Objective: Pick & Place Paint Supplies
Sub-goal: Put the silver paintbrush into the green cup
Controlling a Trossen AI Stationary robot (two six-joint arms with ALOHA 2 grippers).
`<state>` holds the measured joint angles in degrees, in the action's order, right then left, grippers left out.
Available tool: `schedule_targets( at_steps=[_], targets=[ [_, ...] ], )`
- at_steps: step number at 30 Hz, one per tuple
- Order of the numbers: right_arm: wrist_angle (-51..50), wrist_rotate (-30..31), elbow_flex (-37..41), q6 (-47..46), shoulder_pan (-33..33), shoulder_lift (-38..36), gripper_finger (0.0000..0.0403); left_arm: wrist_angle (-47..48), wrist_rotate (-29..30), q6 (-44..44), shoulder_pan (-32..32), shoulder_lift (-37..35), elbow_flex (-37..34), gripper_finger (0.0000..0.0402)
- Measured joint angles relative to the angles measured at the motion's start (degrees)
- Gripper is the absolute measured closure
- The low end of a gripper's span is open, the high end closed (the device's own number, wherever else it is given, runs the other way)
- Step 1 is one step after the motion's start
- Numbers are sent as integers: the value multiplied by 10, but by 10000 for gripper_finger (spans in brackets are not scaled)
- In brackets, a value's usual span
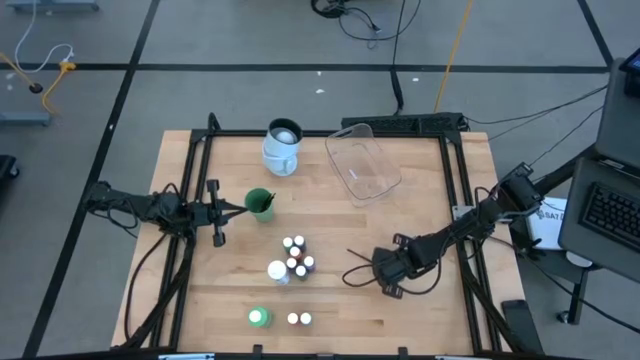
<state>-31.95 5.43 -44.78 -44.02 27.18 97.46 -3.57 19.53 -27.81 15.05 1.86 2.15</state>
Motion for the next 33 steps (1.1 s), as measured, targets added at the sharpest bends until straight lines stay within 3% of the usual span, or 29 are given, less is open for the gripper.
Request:
schedule_targets(
  at_steps=[13,20,23,28,33],
  targets=[
    [-29,139,-20,1,5,-91,402,4,0,-1,0,0,0,396],
    [-15,163,-24,10,11,-130,402,5,0,1,0,0,0,396],
    [36,186,-24,36,21,-153,402,5,0,1,0,0,0,396],
    [186,249,-25,170,34,-214,402,4,0,1,0,0,0,396],
    [396,261,-12,417,20,-250,402,3,0,10,0,0,0,396]
  ],
)
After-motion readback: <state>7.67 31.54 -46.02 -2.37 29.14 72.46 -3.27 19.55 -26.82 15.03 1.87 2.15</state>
